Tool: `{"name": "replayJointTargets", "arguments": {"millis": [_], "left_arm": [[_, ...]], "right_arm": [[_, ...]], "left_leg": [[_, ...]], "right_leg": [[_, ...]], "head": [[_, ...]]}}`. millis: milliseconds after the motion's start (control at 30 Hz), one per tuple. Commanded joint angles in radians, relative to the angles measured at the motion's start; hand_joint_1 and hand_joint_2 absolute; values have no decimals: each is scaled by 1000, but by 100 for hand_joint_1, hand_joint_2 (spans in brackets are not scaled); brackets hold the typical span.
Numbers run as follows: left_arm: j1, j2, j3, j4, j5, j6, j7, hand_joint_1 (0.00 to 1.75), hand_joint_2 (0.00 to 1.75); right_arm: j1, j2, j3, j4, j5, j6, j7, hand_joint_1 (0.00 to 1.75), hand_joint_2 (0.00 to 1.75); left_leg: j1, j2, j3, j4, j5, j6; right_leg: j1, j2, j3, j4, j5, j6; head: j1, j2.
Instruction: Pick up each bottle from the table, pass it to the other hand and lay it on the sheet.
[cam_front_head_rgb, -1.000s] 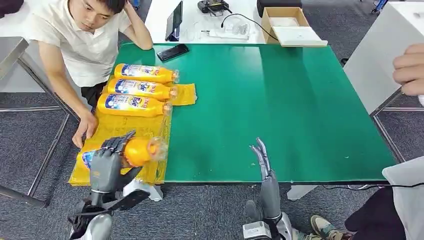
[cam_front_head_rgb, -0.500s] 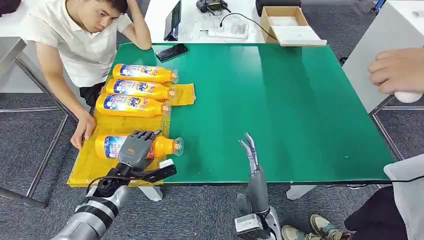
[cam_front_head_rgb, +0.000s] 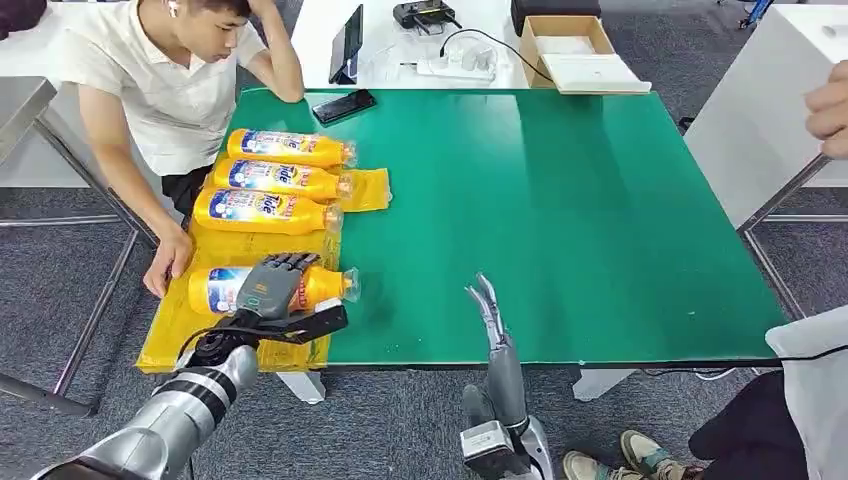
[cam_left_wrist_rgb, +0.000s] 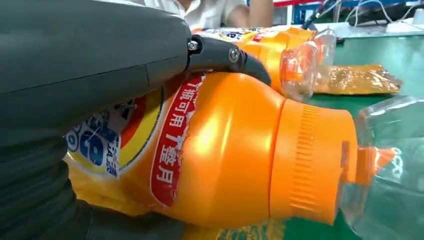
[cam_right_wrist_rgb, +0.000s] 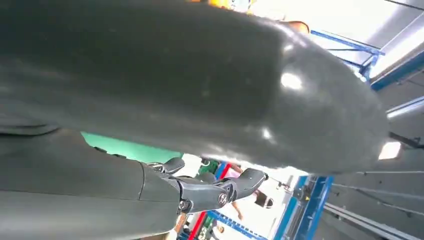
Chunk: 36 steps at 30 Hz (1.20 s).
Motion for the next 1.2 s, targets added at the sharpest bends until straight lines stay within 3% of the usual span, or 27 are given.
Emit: {"name": "replayJointTargets", "arguments": {"millis": [33, 67, 233, 600, 967, 1200], "left_arm": [[-28, -17, 30, 117, 3, -14, -3, 26, 175], [-26, -19, 30, 109, 7, -17, -9, 0, 175], [7, -22, -37, 1, 16, -13, -51, 0, 175], [180, 11, -183, -465, 153, 14, -165, 0, 175], [270, 38, -221, -668, 319, 11, -225, 0, 175], [276, 40, -227, -678, 318, 10, -223, 0, 175]], "right_arm": [[-30, 6, -6, 90, -2, 3, -32, 0, 0], [-30, 7, -7, 92, 1, 3, -32, 0, 0], [-30, 11, -6, 98, 12, 3, -32, 0, 0], [-18, 3, -17, 106, 11, -6, -32, 0, 0], [-10, -6, -11, 104, 7, -34, -32, 0, 0], [-7, -7, -9, 102, 7, -36, -32, 0, 0]], "left_leg": [[0, 2, 3, -1, -1, -1], [0, 1, 2, -1, 0, -1], [1, 2, 5, -2, -1, -2], [0, 2, 0, -1, -1, -1], [0, 2, -1, -1, -2, -1], [0, 3, 0, -1, -2, -1]], "right_leg": [[0, 1, 2, -1, 0, -1], [0, 1, 2, -1, 0, -1], [1, 1, 5, -2, -1, -2], [1, 0, 0, -1, -1, -1], [0, 1, -1, -1, -1, -1], [1, 1, 0, -1, -1, -1]], "head": [[0, 0], [0, 0], [0, 0], [0, 0], [0, 0], [0, 0]]}}
